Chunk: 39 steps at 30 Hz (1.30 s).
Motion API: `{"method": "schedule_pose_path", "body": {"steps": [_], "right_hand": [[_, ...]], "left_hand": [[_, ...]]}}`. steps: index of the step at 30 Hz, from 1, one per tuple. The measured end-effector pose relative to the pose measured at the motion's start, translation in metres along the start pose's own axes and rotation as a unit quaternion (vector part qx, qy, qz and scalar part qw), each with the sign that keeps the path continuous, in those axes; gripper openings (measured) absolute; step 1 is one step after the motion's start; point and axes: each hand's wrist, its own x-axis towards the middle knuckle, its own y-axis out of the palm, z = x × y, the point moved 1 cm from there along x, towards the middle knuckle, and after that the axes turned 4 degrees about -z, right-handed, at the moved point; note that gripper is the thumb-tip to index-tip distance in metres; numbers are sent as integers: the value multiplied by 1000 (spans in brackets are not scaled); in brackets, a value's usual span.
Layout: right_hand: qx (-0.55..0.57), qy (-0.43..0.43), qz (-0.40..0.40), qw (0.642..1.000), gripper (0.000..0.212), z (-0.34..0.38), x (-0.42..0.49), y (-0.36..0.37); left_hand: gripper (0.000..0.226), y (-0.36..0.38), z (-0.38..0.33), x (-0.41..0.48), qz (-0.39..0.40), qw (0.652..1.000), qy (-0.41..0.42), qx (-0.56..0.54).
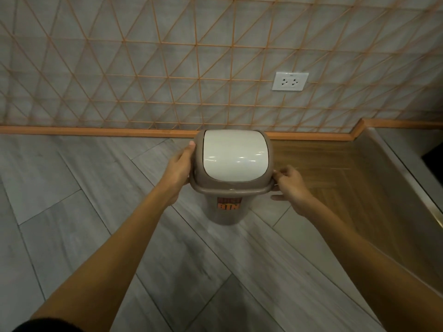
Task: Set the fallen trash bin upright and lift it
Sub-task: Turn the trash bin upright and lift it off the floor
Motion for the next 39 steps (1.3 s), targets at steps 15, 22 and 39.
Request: {"method": "schedule_pose_path", "body": {"steps": [15, 22, 39], "right_hand": [[-18, -298, 90, 950, 112, -19, -21, 6], [20, -323, 78, 943, 109, -8, 15, 10], [36, -320, 54, 945, 110, 43, 122, 28]], "left_hand": [[109, 15, 63, -21, 48, 973, 221, 38], [95, 30, 44, 7, 58, 960, 275, 10], [93, 51, 4, 133, 90, 956, 269, 71]]}}
